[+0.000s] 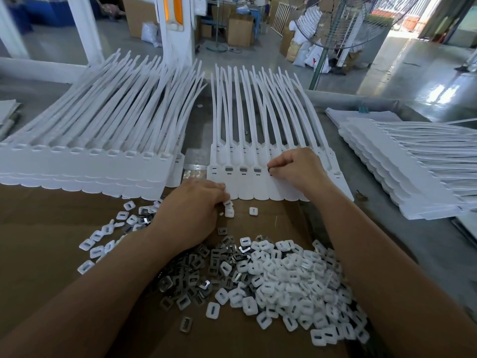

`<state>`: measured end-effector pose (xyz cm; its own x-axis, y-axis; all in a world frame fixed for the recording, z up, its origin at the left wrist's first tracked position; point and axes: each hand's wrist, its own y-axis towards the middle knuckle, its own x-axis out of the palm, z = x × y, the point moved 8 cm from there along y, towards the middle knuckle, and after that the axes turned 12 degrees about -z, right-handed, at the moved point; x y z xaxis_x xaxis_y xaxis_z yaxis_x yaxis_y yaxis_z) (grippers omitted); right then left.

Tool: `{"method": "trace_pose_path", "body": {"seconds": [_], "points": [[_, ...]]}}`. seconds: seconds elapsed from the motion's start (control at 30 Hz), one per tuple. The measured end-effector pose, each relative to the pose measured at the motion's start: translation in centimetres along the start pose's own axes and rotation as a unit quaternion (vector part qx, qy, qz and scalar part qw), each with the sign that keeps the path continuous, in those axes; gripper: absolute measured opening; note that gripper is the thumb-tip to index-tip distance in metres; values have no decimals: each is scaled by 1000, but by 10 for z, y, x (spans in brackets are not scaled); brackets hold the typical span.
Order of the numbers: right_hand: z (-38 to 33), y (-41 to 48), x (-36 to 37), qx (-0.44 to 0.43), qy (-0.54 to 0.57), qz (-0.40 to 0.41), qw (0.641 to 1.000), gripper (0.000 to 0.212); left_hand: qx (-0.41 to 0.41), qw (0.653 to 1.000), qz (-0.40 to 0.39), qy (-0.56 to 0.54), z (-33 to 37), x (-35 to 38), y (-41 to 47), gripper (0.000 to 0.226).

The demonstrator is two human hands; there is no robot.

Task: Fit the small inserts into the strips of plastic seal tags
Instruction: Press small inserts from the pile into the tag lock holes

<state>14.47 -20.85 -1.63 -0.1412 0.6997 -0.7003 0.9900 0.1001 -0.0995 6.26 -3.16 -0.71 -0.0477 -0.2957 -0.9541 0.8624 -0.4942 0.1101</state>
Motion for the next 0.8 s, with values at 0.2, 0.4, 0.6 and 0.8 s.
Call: {"method": "trace_pose_path", "body": {"seconds": [0.2, 0.4, 0.6, 0.8], "points": [[-1, 2, 2, -4, -3, -10, 1000, 20, 2, 1000, 2, 1, 1, 0, 0, 42], [-3, 4, 5, -8, -42, -11, 999, 20, 0, 1000, 0, 3, 1, 0, -2, 41], [-2, 3, -1, -5, -21, -11, 1000, 16, 2, 1000, 3, 5, 2, -2, -1, 38], [-9, -2, -4, -46, -93, -21, 994, 15, 4, 1000, -2, 2, 2, -1, -4, 40]]}}
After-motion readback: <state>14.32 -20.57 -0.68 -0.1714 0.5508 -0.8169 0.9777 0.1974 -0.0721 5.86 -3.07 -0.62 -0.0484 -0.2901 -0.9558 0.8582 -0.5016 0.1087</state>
